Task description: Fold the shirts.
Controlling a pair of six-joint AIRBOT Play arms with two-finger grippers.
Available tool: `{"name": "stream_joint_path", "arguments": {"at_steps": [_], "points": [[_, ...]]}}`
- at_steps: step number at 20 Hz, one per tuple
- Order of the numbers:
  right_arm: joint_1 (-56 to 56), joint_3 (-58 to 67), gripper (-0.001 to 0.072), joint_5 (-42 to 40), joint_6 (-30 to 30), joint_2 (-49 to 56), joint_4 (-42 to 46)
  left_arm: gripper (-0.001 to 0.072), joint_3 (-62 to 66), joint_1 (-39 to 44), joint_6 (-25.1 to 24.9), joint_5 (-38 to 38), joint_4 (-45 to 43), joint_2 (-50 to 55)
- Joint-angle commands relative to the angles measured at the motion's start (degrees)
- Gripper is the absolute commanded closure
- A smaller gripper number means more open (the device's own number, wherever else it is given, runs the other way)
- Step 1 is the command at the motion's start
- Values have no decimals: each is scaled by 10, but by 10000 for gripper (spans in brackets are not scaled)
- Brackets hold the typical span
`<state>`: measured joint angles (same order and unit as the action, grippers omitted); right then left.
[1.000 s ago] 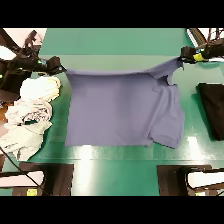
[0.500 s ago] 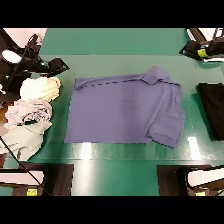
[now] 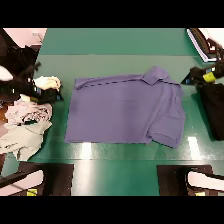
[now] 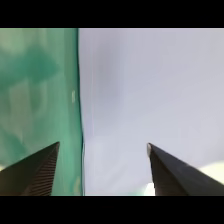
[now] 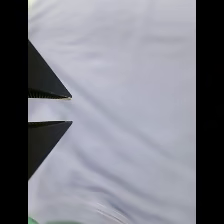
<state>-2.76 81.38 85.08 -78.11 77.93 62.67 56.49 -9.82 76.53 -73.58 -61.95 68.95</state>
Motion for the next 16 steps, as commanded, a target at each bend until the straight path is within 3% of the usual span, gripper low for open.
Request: {"name": "stream_joint_path", "arguments": {"at_steps": [1,7,16], "points": [[-1,-116,548,-4,17,-75,-2,63,-172,-2,0,-12,-22,-98],[-1,-184,549,-42,26,-148,-2,63,-291,-2,0,2,-15,-138],[-1,-184,548,-41,26,-153,-2,64,-316,-2,-19,56,69,-136]]}}
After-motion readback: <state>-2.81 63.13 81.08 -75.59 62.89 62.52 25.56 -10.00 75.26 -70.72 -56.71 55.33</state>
